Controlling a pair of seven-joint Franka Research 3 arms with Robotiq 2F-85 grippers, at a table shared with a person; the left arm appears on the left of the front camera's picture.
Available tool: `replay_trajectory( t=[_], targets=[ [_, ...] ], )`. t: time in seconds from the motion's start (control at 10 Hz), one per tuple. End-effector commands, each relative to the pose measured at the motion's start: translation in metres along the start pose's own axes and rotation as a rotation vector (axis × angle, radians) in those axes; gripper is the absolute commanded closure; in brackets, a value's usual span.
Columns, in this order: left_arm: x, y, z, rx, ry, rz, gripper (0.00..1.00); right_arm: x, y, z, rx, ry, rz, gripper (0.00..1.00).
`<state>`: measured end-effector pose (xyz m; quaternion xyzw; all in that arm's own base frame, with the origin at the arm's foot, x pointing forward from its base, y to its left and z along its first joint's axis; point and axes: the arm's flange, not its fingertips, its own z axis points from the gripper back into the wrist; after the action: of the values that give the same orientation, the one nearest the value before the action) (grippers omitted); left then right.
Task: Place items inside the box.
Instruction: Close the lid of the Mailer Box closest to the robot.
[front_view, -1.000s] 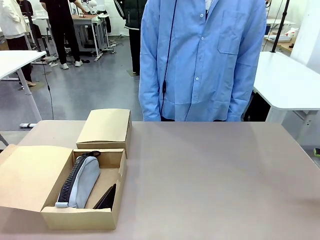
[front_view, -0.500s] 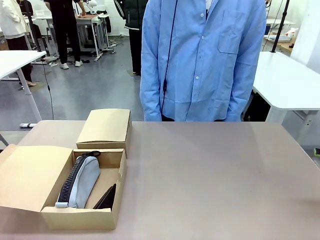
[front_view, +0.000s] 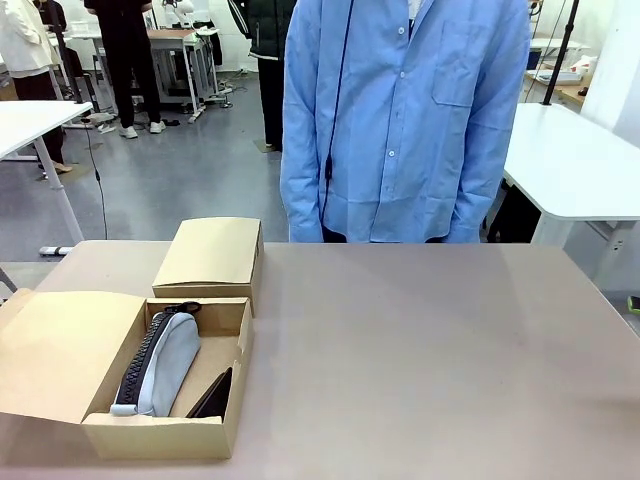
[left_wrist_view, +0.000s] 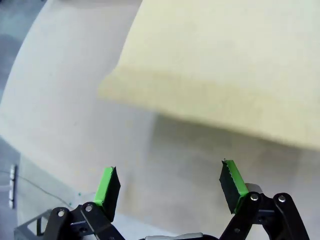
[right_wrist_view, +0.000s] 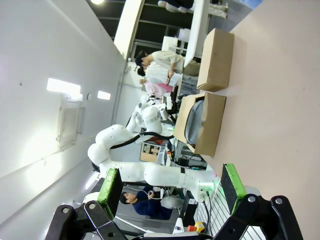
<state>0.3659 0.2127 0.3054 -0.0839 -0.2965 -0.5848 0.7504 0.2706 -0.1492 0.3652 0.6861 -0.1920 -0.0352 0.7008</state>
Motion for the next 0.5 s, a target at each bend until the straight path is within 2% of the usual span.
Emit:
replay_trajectory(
  t=[0.0,0.2,0.4],
  targets=[
    [0.009,-0.002,-0.008,-0.070,-0.126,0.022,0.00,-0.001,0.005,0.001,0.008,0.001,-0.004,0.00],
    [0.017,-0.006,-0.006,-0.088,-0.277,0.056,0.00,-0.001,0.005,0.001,0.008,0.001,-0.004,0.00],
    [0.027,-0.014,0.000,-0.081,-0.370,0.060,0.00,-0.001,0.005,0.001,0.008,0.001,-0.004,0.00]
  ],
)
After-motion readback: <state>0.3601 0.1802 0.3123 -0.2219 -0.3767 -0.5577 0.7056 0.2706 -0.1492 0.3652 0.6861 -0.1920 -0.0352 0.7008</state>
